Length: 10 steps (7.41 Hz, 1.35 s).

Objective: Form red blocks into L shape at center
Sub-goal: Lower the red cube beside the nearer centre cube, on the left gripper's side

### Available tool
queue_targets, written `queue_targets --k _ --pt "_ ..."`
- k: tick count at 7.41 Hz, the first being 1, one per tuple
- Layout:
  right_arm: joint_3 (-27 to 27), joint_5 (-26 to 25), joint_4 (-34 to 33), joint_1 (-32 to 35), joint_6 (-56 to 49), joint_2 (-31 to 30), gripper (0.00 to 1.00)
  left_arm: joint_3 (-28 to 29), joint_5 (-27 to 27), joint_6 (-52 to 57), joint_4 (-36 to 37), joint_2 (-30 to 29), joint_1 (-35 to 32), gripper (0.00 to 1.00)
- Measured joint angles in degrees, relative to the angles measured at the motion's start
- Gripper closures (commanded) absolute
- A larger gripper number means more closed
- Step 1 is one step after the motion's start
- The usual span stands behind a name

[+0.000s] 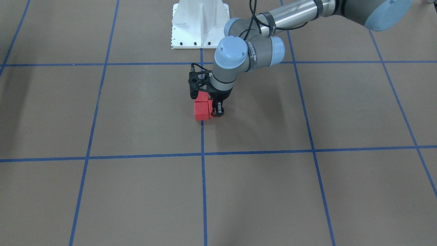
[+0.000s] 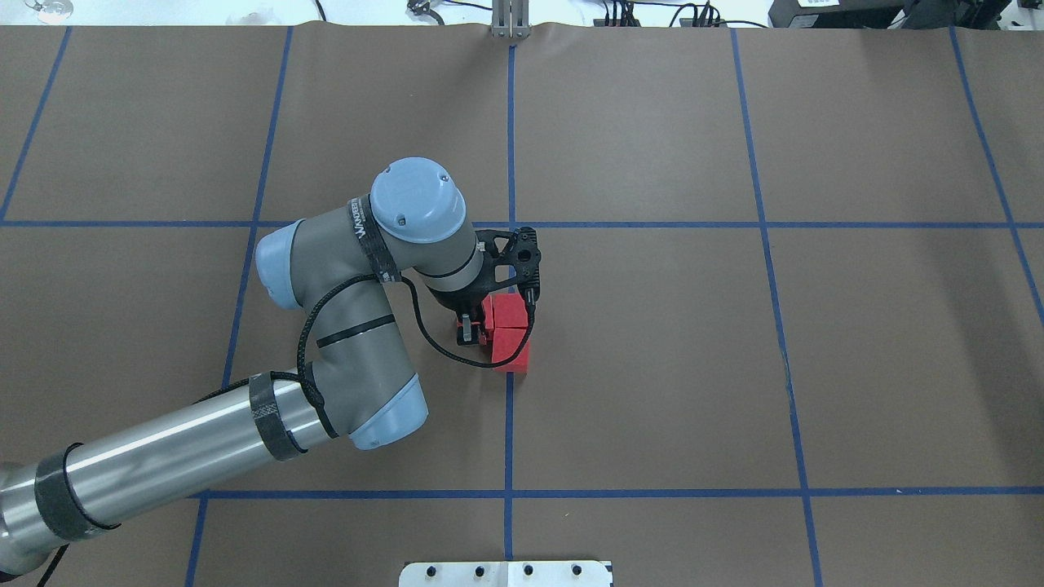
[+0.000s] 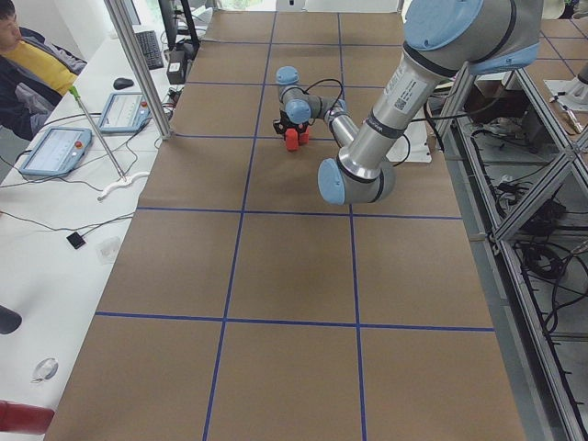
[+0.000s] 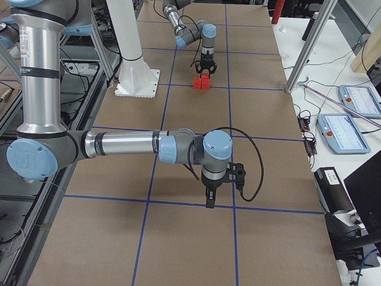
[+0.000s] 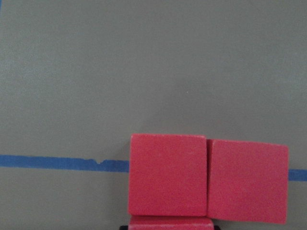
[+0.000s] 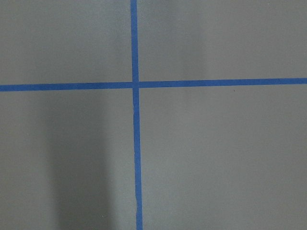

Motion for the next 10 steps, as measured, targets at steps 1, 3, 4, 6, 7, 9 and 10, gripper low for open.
queue_targets --k 1,3,4,6,7,9,10 --pt "0.00 0.00 0.00 0.00 -0.02 0.01 0.01 0.02 -0.03 -0.10 -0.02 0.00 0.03 0.74" --pt "0.00 0.00 0.00 0.00 -0.03 0.02 0.01 0.02 -0.05 -0.15 -0.03 0.00 0.03 0.59" --pt "0.00 0.00 0.00 0.00 -0.03 0.02 0.01 0.02 -0.05 -0.16 -0.03 0.00 0.03 0.56" --pt "-0.06 0.00 0.00 0.00 -0.04 -0.01 0.01 0.02 -0.05 -0.16 -0.06 0.00 0.04 0.30" --pt "-0.07 0.00 0.00 0.00 -0.04 -0.02 0.01 0.02 -0.03 -0.18 -0.14 0.00 0.04 0.15" --pt "-0.09 0.00 0.00 0.00 -0.04 -0.02 0.01 0.08 -0.05 -0.19 -0.35 0.01 0.04 0.01" --pt "-0.09 0.00 0.00 0.00 -0.04 -0.03 0.01 0.09 -0.13 -0.15 -0.14 0.13 0.09 0.01"
